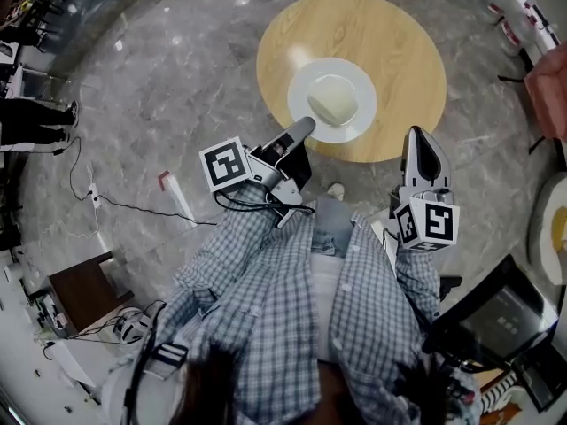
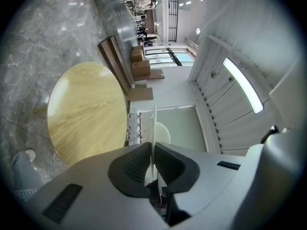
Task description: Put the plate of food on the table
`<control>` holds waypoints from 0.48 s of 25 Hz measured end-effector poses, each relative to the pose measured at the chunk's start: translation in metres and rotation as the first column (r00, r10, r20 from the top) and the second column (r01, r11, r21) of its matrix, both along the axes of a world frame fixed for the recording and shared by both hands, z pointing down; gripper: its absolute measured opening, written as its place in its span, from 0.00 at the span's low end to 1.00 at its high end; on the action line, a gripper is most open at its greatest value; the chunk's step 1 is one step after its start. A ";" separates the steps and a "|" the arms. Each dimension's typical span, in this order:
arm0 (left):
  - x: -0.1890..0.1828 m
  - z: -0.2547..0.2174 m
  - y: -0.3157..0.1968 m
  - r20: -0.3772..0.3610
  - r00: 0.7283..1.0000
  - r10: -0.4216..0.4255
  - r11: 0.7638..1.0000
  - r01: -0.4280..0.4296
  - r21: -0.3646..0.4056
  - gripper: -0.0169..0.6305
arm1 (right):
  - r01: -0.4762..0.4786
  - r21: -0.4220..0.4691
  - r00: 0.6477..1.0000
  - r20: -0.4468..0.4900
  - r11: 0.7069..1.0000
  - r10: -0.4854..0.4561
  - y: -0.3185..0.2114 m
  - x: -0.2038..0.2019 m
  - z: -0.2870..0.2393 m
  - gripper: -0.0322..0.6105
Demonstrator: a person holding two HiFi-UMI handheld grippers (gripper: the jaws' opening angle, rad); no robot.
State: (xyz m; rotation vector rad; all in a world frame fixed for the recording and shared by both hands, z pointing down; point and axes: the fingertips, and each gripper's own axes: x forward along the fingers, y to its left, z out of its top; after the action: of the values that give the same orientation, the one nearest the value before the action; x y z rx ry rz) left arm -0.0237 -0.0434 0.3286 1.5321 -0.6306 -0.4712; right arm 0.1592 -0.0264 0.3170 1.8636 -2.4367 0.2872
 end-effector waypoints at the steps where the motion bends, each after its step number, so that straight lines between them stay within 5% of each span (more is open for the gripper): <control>1: 0.000 -0.001 -0.001 -0.001 1.000 -0.002 1.000 0.002 0.001 0.06 | 0.003 0.001 1.000 -0.001 1.000 -0.003 -0.001 0.000 -0.001 0.06; 12: 0.000 -0.010 -0.007 -0.002 1.000 0.010 1.000 -0.010 0.024 0.06 | -0.021 -0.013 1.000 0.015 1.000 0.021 0.010 0.000 0.004 0.06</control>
State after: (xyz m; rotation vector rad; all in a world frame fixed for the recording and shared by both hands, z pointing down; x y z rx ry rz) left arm -0.0241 -0.0506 0.3188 1.5569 -0.6176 -0.4740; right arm 0.1594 -0.0160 0.3206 1.8903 -2.4203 0.3181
